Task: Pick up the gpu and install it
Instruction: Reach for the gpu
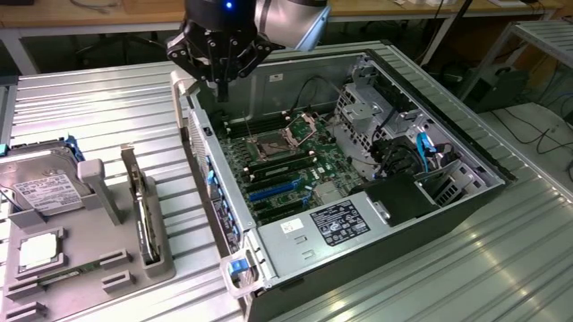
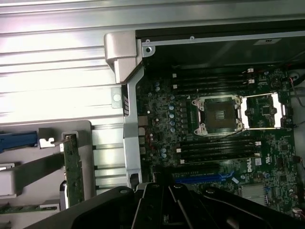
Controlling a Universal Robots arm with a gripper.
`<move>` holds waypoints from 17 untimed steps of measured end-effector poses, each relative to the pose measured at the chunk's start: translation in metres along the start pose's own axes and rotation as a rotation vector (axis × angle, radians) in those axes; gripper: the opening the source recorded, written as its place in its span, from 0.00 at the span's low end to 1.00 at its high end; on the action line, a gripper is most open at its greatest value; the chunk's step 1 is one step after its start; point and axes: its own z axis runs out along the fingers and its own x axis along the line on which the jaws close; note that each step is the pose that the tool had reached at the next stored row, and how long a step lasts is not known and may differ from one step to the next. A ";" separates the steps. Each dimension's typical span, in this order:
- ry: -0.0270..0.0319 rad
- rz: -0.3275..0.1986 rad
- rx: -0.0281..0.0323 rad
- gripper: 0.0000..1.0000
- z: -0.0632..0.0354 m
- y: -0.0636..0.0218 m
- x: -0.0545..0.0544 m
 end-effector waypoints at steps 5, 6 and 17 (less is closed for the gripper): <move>0.0000 0.000 0.0000 0.11 -0.0002 -0.0009 0.006; 0.0000 0.000 0.0001 0.11 -0.0003 -0.0010 0.007; 0.0000 0.000 0.0001 0.11 -0.0007 -0.0029 0.020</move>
